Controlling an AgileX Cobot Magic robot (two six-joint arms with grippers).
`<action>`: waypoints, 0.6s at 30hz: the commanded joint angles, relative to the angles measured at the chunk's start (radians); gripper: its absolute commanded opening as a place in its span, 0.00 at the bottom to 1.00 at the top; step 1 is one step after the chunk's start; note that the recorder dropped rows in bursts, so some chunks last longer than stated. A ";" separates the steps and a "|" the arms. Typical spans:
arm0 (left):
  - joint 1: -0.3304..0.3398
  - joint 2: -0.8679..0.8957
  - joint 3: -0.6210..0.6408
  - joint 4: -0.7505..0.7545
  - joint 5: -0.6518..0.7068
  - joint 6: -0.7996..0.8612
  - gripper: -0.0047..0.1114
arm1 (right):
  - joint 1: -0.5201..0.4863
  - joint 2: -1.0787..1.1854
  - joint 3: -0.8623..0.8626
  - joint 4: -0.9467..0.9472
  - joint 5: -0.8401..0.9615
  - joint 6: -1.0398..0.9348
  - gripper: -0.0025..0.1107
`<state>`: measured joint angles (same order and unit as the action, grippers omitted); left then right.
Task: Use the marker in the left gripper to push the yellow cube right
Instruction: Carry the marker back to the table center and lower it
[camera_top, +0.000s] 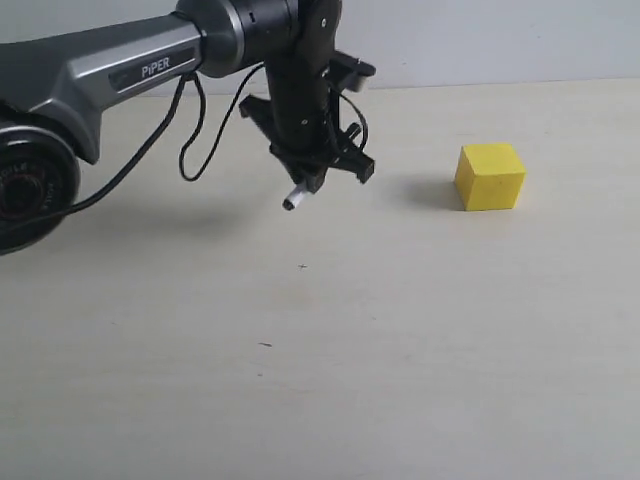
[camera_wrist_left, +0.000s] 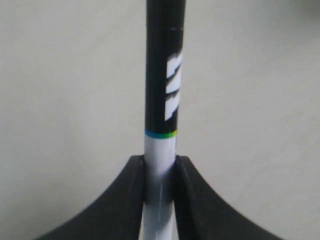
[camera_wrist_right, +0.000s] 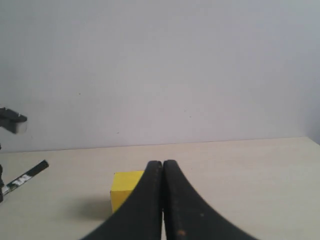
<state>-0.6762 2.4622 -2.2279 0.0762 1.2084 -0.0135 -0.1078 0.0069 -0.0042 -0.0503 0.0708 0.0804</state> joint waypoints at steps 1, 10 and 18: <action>-0.028 -0.116 0.225 -0.056 -0.143 -0.116 0.04 | -0.008 -0.007 0.004 -0.001 -0.005 -0.001 0.02; -0.048 -0.292 0.588 -0.152 -0.210 -0.376 0.04 | -0.008 -0.007 0.004 -0.001 -0.005 -0.001 0.02; -0.088 -0.398 0.799 -0.131 -0.437 -0.572 0.04 | -0.008 -0.007 0.004 -0.001 -0.005 -0.001 0.02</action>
<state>-0.7595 2.1194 -1.4807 -0.0764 0.8301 -0.5142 -0.1078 0.0069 -0.0042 -0.0503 0.0708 0.0804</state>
